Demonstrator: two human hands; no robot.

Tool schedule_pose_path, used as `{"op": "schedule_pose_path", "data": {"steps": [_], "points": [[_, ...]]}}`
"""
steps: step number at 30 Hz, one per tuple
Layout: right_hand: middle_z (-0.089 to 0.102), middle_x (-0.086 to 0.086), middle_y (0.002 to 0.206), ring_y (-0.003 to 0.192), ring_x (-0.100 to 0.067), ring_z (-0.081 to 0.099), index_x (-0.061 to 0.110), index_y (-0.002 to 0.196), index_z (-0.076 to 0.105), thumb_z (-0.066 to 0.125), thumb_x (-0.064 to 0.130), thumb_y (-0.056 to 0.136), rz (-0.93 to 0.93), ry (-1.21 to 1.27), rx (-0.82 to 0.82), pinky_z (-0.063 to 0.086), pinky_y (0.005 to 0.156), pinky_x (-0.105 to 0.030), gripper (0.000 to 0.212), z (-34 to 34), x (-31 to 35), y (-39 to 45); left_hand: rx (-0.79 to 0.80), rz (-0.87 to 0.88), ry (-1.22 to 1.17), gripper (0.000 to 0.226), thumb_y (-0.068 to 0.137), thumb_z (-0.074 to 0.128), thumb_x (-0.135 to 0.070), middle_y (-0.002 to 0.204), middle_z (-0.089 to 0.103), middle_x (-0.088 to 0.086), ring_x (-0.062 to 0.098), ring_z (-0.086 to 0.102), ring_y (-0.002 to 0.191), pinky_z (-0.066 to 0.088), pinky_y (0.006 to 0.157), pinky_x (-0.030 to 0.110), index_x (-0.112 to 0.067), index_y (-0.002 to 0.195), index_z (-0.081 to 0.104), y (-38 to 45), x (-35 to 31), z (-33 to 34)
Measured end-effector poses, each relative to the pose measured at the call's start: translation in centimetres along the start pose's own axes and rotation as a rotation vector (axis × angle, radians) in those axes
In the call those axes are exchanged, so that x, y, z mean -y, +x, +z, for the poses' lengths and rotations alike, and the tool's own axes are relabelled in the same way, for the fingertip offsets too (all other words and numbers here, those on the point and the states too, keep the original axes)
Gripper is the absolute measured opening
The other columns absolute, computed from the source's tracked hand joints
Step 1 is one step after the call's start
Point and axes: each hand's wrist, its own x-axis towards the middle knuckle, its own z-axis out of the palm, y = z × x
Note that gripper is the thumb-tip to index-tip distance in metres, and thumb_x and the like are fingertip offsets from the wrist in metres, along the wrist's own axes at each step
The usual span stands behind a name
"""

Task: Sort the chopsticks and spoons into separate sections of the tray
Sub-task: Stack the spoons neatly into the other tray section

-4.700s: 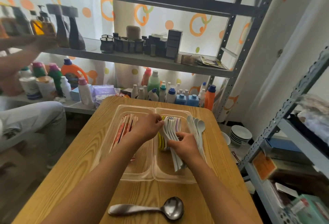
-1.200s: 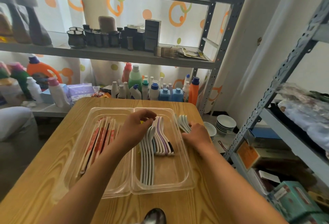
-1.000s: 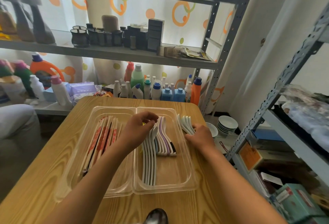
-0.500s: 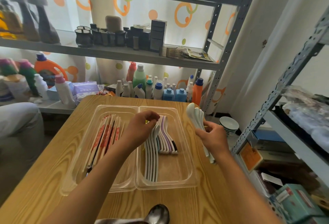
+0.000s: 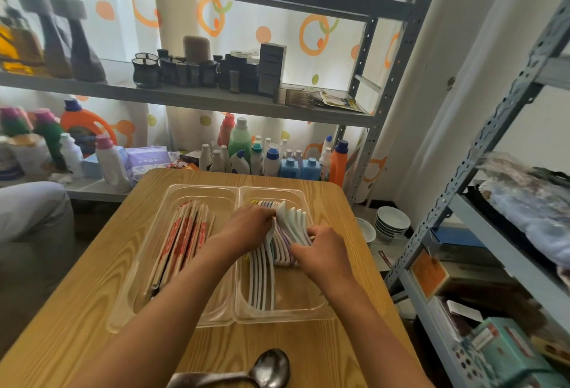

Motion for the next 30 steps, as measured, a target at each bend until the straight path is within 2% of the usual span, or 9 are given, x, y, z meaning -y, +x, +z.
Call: {"op": "schedule_pose_path", "data": {"steps": [2,5,9,12,17,21,25,27,30], "points": [[0.06,0.007,0.072,0.059,-0.002,0.055,0.018,0.092,0.067,0.072,0.026,0.078,0.019,-0.049,0.0,0.032,0.041,-0.011,0.017,0.6,0.2,-0.2,0.009,-0.004,-0.012,0.025,0.1,0.043,-0.022,0.109,0.066,-0.001,0.015,0.059,0.097,0.049,0.086,0.03,-0.024,0.113,0.065,0.1,0.2,0.1],[0.061,0.004,0.076,0.064,-0.009,0.057,0.017,0.093,0.066,0.071,0.029,0.077,0.048,-0.087,0.013,0.033,0.046,-0.018,0.02,1.6,0.3,-0.4,0.028,-0.026,-0.043,0.023,0.099,0.044,-0.024,0.101,0.066,-0.002,0.014,0.061,0.093,0.05,0.084,0.03,-0.024,0.106,0.065,0.3,0.4,0.1],[0.06,0.001,0.081,0.069,-0.014,0.058,0.016,0.091,0.06,0.069,0.026,0.082,0.06,-0.16,0.022,0.034,0.047,-0.019,0.017,1.9,0.6,-0.5,0.045,-0.041,-0.095,0.025,0.099,0.044,-0.027,0.106,0.066,-0.003,0.015,0.061,0.096,0.051,0.088,0.035,-0.025,0.114,0.064,0.6,0.6,0.0],[0.055,0.001,0.081,0.069,-0.016,0.053,0.019,0.088,0.052,0.068,0.024,0.084,0.049,-0.211,0.012,0.033,0.048,-0.02,0.017,1.8,0.9,-0.7,0.079,-0.03,-0.084,0.028,0.099,0.044,-0.029,0.114,0.065,-0.002,0.015,0.059,0.102,0.05,0.092,0.037,-0.026,0.121,0.061,0.8,0.7,0.0],[0.059,0.003,0.08,0.067,-0.013,0.055,0.018,0.095,0.061,0.07,0.027,0.083,0.028,-0.206,-0.021,0.036,0.049,-0.02,0.018,1.4,0.6,-0.8,0.117,-0.025,-0.001,0.033,0.096,0.05,-0.029,0.131,0.058,0.001,0.021,0.048,0.125,0.042,0.104,0.041,-0.024,0.127,0.06,1.9,0.1,-0.3],[0.057,0.004,0.079,0.063,-0.01,0.051,0.018,0.098,0.062,0.069,0.026,0.084,0.002,-0.212,-0.039,0.034,0.047,-0.017,0.017,0.9,0.6,-0.7,0.103,-0.075,-0.04,0.02,0.092,0.058,-0.027,0.11,0.067,0.0,0.017,0.06,0.101,0.05,0.089,0.034,-0.02,0.107,0.07,2.9,-0.4,0.1],[0.058,0.003,0.082,0.066,-0.012,0.053,0.018,0.1,0.061,0.068,0.025,0.085,0.008,-0.211,-0.029,0.042,0.052,-0.019,0.018,1.1,0.6,-0.9,0.116,-0.131,-0.052,0.011,0.091,0.061,-0.025,0.087,0.067,0.0,0.017,0.063,0.084,0.055,0.082,0.035,-0.017,0.09,0.069,3.6,-0.5,0.0],[0.059,0.002,0.083,0.067,-0.012,0.055,0.017,0.098,0.059,0.068,0.024,0.086,0.016,-0.207,-0.018,0.045,0.055,-0.021,0.016,1.1,0.6,-0.9,0.126,-0.124,-0.03,0.011,0.091,0.061,-0.025,0.083,0.066,-0.001,0.016,0.063,0.08,0.055,0.08,0.035,-0.017,0.086,0.068,4.1,-0.6,-0.3],[0.058,0.002,0.082,0.065,-0.011,0.052,0.018,0.092,0.055,0.066,0.022,0.087,0.025,-0.202,-0.014,0.04,0.051,-0.02,0.013,1.0,0.7,-0.9,0.16,-0.106,0.028,0.005,0.088,0.064,-0.022,0.086,0.067,-0.001,0.014,0.063,0.082,0.056,0.082,0.032,-0.018,0.087,0.068,5.0,-0.5,-1.6]]}}
